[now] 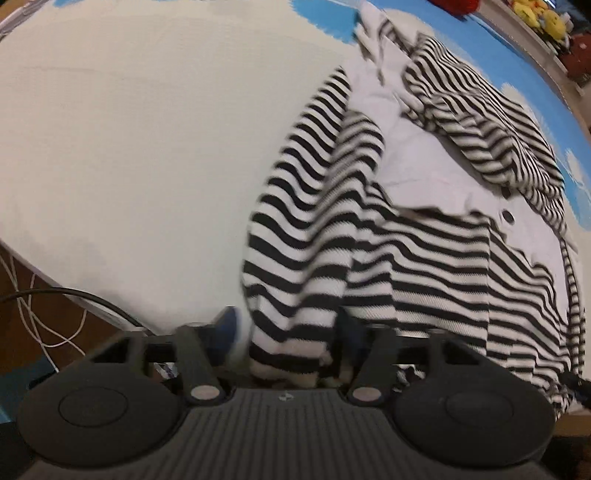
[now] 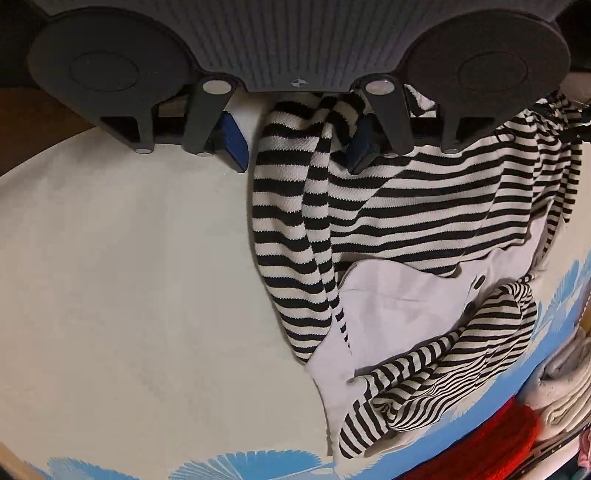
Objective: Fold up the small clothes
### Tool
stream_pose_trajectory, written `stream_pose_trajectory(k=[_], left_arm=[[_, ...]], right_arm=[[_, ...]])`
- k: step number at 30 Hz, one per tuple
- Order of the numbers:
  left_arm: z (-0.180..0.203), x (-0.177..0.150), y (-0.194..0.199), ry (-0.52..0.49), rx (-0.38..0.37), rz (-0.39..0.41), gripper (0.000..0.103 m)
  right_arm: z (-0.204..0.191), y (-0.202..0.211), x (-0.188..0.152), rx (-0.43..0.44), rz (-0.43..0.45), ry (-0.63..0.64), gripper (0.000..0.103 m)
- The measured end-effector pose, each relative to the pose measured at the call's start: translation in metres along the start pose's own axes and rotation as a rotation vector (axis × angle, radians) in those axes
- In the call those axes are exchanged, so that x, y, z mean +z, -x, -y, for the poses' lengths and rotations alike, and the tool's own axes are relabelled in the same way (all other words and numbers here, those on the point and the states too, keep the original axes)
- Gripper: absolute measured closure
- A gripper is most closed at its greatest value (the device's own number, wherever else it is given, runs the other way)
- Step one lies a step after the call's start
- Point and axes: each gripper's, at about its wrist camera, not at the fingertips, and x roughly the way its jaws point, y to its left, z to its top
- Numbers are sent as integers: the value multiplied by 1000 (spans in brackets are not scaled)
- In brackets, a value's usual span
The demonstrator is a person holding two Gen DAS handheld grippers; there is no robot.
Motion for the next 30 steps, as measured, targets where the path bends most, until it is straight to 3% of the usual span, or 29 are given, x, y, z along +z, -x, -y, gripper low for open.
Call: stream_pose_trajectory(k=[2, 6, 9, 11, 15, 17, 19, 20, 21, 25, 28, 30], left_arm=[[4, -1, 1, -29, -22, 12, 93], [11, -5, 21, -58, -82, 90, 97], [13, -13, 47, -69, -181, 173, 97], [15, -21, 57, -105, -171, 199, 97], [3, -21, 37, -80, -105, 110, 96], [-1, -15, 29, -60, -92, 78, 86], [-3, -9, 26, -35, -91, 65, 69], [-3, -8, 25, -35, -86, 64, 59], [1, -5, 22, -41, -76, 61, 56], [7, -11, 5, -80, -7, -17, 55], [8, -12, -1, -93, 2, -32, 58], [9, -12, 1, -93, -18, -22, 82]], right_arm=[[2, 2, 1, 31, 9, -14, 91], [15, 26, 9, 59, 101, -70, 96], [31, 52, 13, 50, 182, -125, 97], [38, 61, 13, 64, 194, -141, 97], [37, 42, 7, 34, 67, -103, 97], [31, 25, 3, 26, -11, -65, 95], [30, 20, 3, -14, -13, -58, 89], [30, 19, 5, -22, -11, -72, 81], [30, 18, 5, -20, -18, -86, 75], [18, 7, -1, -36, -68, -46, 71], [12, 4, -5, -50, -81, -15, 70], [12, 3, -6, -49, -77, -7, 72]])
